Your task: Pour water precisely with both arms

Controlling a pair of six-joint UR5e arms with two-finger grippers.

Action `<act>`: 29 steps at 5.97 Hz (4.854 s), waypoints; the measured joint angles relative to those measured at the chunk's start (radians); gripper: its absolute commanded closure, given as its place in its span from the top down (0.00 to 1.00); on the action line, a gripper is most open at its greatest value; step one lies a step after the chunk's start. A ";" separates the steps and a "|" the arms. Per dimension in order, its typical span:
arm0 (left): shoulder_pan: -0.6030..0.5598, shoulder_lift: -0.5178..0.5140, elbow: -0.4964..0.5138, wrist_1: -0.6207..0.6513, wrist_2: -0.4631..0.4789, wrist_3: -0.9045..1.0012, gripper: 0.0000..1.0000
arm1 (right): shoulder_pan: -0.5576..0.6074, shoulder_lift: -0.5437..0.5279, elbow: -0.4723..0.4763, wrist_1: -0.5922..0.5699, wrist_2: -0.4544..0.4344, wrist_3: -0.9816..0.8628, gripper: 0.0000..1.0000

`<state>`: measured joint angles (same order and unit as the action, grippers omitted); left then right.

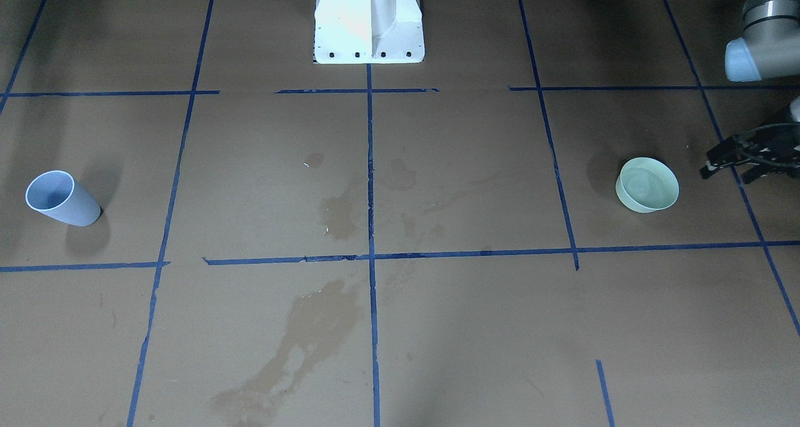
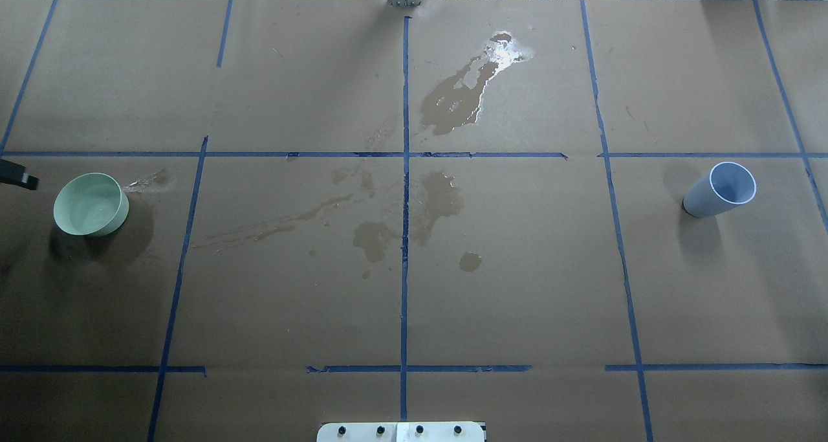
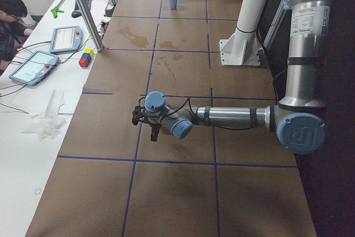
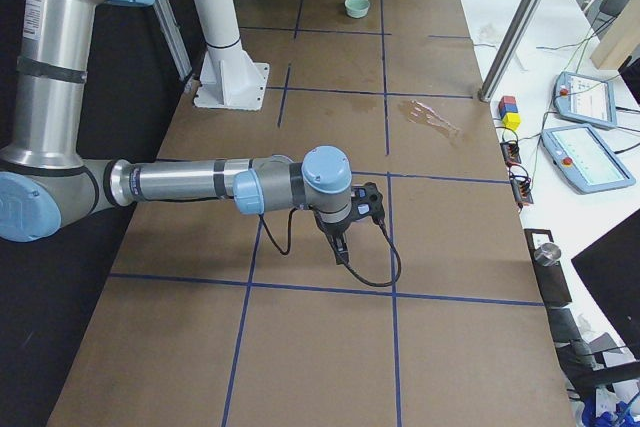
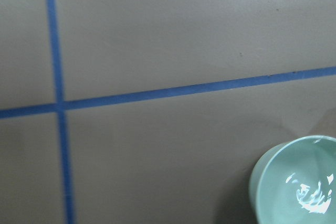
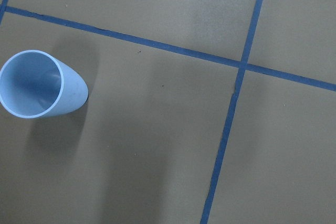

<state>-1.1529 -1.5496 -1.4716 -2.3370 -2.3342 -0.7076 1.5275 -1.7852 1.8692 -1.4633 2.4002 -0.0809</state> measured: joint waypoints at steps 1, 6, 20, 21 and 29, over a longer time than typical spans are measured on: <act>0.060 -0.010 0.027 -0.070 0.044 -0.103 1.00 | 0.000 -0.001 -0.001 0.000 -0.001 0.000 1.00; 0.162 -0.031 0.036 -0.095 0.085 -0.204 0.00 | 0.000 -0.003 -0.001 0.000 0.000 0.000 1.00; 0.563 -0.771 0.070 0.395 0.376 -0.662 0.08 | 0.000 -0.003 -0.003 0.006 0.000 0.001 1.00; 0.573 -0.783 0.086 0.394 0.382 -0.664 0.14 | 0.000 -0.003 -0.003 0.006 0.000 0.001 1.00; 0.477 -0.658 -0.114 0.477 0.294 -0.582 0.98 | -0.013 0.032 0.014 0.005 -0.001 0.041 1.00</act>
<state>-0.6762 -2.2077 -1.5859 -1.8604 -2.0403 -1.2896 1.5144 -1.7536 1.8832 -1.4578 2.3996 -0.0400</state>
